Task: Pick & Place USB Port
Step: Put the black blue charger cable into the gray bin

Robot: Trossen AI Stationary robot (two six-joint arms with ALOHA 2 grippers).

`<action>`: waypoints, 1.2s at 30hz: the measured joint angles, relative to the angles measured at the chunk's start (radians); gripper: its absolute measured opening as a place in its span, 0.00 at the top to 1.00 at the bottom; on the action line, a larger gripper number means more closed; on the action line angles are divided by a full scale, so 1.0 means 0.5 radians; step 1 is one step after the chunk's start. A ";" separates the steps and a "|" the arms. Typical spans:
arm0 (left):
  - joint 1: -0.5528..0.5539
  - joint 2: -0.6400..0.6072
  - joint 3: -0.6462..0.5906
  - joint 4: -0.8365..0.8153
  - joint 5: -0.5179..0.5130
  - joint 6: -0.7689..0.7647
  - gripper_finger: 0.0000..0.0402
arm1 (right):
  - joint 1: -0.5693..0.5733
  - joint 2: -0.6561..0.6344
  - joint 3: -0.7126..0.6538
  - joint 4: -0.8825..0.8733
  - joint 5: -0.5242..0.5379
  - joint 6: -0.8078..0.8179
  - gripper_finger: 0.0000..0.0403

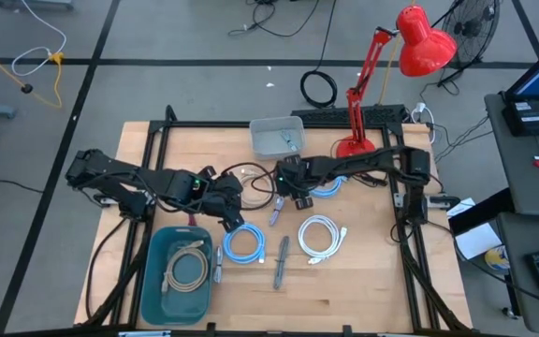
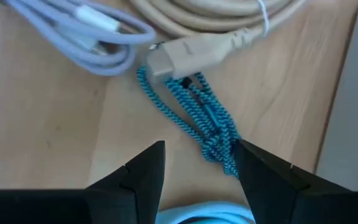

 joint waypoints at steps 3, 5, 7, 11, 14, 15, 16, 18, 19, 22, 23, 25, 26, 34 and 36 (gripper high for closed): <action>0.000 0.000 0.000 -0.009 0.001 -0.001 0.48 | -0.026 0.039 0.001 0.004 0.000 0.006 0.54; 0.000 0.000 0.000 -0.011 0.004 -0.002 0.49 | -0.042 0.047 0.001 0.026 -0.002 0.005 0.54; 0.000 0.000 0.000 -0.013 0.009 -0.009 0.48 | -0.060 0.048 0.002 0.038 -0.004 0.005 0.54; 0.000 0.000 0.000 -0.014 0.012 -0.013 0.49 | -0.095 0.049 0.001 0.055 -0.023 0.029 0.56; 0.000 0.000 0.000 -0.014 0.014 -0.012 0.48 | -0.123 0.049 0.001 -0.001 -0.080 0.103 0.62; 0.000 0.000 0.000 -0.014 0.014 -0.013 0.49 | -0.131 0.050 0.002 -0.020 -0.113 0.126 0.66; 0.000 0.000 0.000 -0.014 0.014 -0.013 0.49 | -0.132 0.065 0.002 -0.026 -0.117 0.154 0.69; 0.000 0.000 0.000 -0.014 0.014 -0.012 0.48 | -0.131 0.079 0.008 -0.030 -0.116 0.189 0.77; 0.000 0.000 0.000 -0.014 0.014 -0.011 0.49 | -0.129 0.079 0.007 -0.030 -0.115 0.207 0.81; 0.000 0.000 0.001 -0.013 0.014 -0.006 0.48 | -0.123 0.081 0.006 -0.017 -0.110 0.252 0.92; 0.000 0.000 0.000 -0.013 0.014 -0.006 0.49 | -0.115 0.081 0.006 -0.014 -0.099 0.275 0.95; 0.000 0.000 0.000 -0.012 0.011 -0.006 0.48 | -0.096 0.075 0.005 -0.029 -0.001 0.333 0.98; 0.000 0.000 0.000 -0.011 0.008 -0.006 0.48 | -0.084 0.062 0.003 -0.047 0.056 0.368 0.98; 0.000 0.000 0.000 -0.005 -0.014 0.000 0.49 | -0.017 -0.136 0.054 -0.228 0.156 0.617 0.99; 0.000 0.000 0.000 0.002 -0.022 0.008 0.49 | -0.005 -0.178 0.102 -0.275 0.165 0.684 0.99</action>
